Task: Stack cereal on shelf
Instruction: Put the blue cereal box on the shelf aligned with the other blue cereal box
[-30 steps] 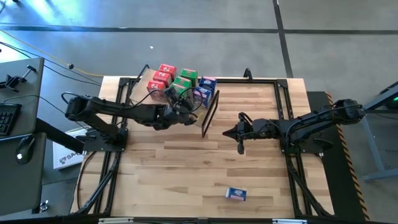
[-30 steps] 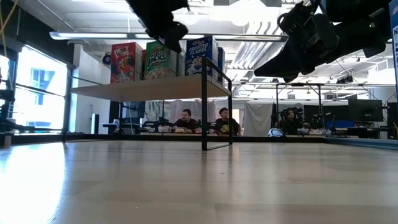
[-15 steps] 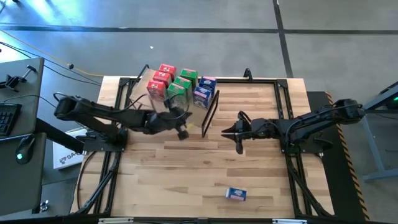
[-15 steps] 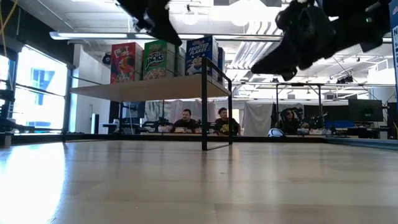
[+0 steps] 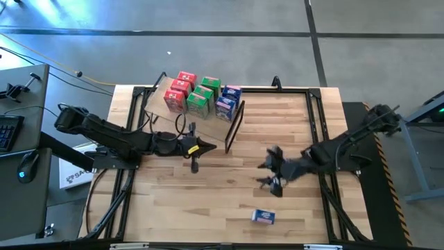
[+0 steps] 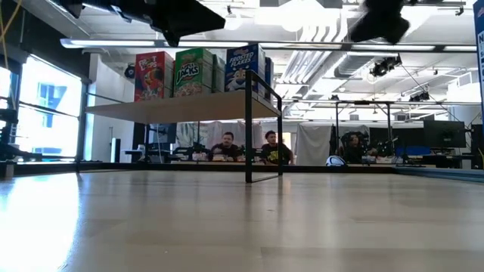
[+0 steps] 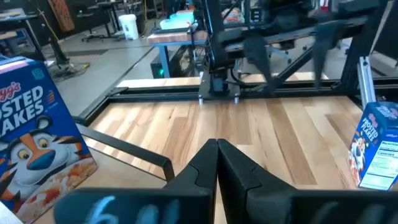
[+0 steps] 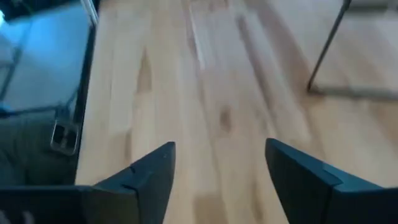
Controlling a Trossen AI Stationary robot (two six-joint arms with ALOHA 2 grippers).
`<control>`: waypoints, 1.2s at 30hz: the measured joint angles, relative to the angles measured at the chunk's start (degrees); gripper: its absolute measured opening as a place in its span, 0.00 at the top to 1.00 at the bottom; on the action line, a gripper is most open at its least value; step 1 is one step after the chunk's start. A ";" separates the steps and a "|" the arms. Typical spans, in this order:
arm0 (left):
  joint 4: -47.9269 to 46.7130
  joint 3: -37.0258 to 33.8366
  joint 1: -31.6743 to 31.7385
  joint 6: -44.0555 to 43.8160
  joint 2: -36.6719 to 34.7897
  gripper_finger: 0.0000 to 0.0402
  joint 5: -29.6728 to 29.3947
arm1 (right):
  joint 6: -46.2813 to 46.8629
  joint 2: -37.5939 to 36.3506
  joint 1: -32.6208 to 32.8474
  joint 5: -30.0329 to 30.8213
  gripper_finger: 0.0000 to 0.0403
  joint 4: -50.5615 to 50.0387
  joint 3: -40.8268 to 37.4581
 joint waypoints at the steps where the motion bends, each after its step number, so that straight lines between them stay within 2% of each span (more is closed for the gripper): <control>1: 0.38 -0.19 -0.16 0.07 -0.02 1.00 -0.01 | 2.66 0.89 2.11 0.76 0.41 -3.38 1.85; 6: 0.40 -0.57 -0.18 0.10 0.00 1.00 0.00 | 16.05 9.07 9.78 2.58 0.35 -20.56 13.79; 10: 0.47 -0.55 -0.15 -0.08 -0.04 1.00 -0.01 | 24.15 17.73 13.94 1.79 0.33 -32.18 24.66; 15: 0.43 -0.55 -0.15 -1.12 -0.04 1.00 -0.01 | 29.65 28.18 16.63 -2.98 0.29 -41.64 37.66; 20: 0.43 -0.55 -0.15 -3.52 -0.01 1.00 2.57 | 31.21 36.78 17.39 -6.49 0.24 -44.97 47.50; 25: 0.34 -0.55 -0.15 -4.06 -0.01 1.00 2.98 | 31.14 42.23 17.70 -8.78 0.21 -46.35 50.88; 31: 0.28 -0.55 -1.35 -4.14 -0.01 1.00 2.72 | 31.59 43.65 17.79 -10.21 0.21 -48.83 49.06; 36: 0.25 -0.55 -2.82 -4.08 -0.01 1.00 0.89 | 32.14 43.65 17.75 -12.45 0.21 -46.92 46.12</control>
